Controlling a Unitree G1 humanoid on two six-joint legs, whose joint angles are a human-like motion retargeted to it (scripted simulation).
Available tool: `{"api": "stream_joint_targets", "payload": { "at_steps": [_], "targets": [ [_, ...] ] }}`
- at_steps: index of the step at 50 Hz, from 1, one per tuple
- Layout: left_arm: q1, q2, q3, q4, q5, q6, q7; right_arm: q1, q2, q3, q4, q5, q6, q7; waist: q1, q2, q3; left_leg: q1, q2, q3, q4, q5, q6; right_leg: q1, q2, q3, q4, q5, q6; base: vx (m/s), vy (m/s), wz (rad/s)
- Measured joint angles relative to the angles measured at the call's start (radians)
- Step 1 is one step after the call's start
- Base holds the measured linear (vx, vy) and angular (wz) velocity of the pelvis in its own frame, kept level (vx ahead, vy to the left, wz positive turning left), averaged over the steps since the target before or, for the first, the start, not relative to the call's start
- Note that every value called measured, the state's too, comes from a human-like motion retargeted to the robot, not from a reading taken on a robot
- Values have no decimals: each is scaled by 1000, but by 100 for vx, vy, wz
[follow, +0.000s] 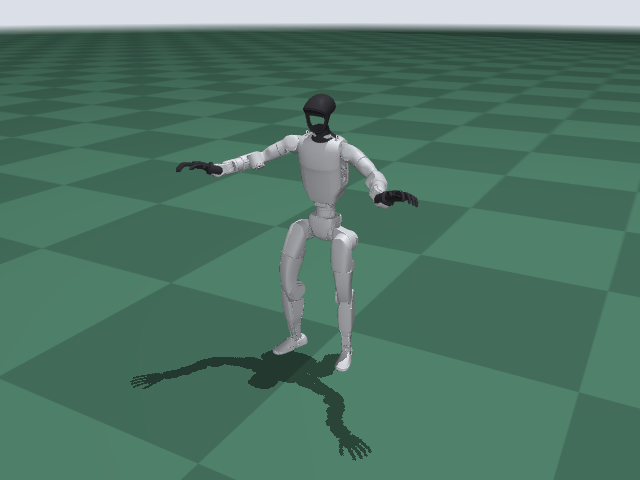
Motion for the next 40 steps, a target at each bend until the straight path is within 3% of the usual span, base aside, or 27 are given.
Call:
{"api": "stream_joint_targets", "payload": {
  "at_steps": [5, 10, 15, 25, 31, 36, 40],
  "targets": [
    [55, 9, 36, -4, 56, 84, -62, 17, 3, -13, 0, -13, 20, 54, 51, -11, -27, -28, 1, 43, -4, 25, 3, 62, -4, 39, 109, -78, -21, -17, -4, -48],
    [116, 7, 81, -10, 66, 84, -74, 16, 5, -9, -5, -29, 25, 70, 82, -25, -37, -47, -6, 68, -4, 52, 4, 159, 25, 181, 74, -52, 4, -18, -10, -31],
    [163, -7, 139, -13, 6, 36, -20, -8, -3, 6, -20, -56, 36, 50, 119, -40, -21, -69, -15, 104, -4, 83, -5, 241, 8, 195, -76, -27, 43, -24, -16, -34],
    [186, -43, 162, -21, -48, -82, 55, -48, -52, 46, -54, -63, 5, -2, 174, -45, 18, -186, 3, 85, -4, 208, 12, 201, 20, 173, -232, 29, 84, -35, -22, -7],
    [161, -56, 117, -24, -11, -165, 76, -45, -82, 57, -49, -57, -37, -45, 147, -68, 29, -192, -28, -6, 2, 154, 57, 142, -9, 128, -230, 74, 146, -34, -16, 50],
    [139, -56, 87, -13, 31, -37, 19, -34, -89, 39, -35, -66, 32, 7, 120, -114, 24, -142, -54, 77, 139, 40, 121, 103, -55, 97, -241, 103, 148, -27, -9, 48],
    [132, -51, 74, -11, 80, 48, -41, -13, -88, 16, -38, -64, 63, 48, 93, -136, 11, -93, -61, 40, 280, -54, 154, 85, -82, 77, -241, 118, 147, -20, -1, 38]
  ]
}}
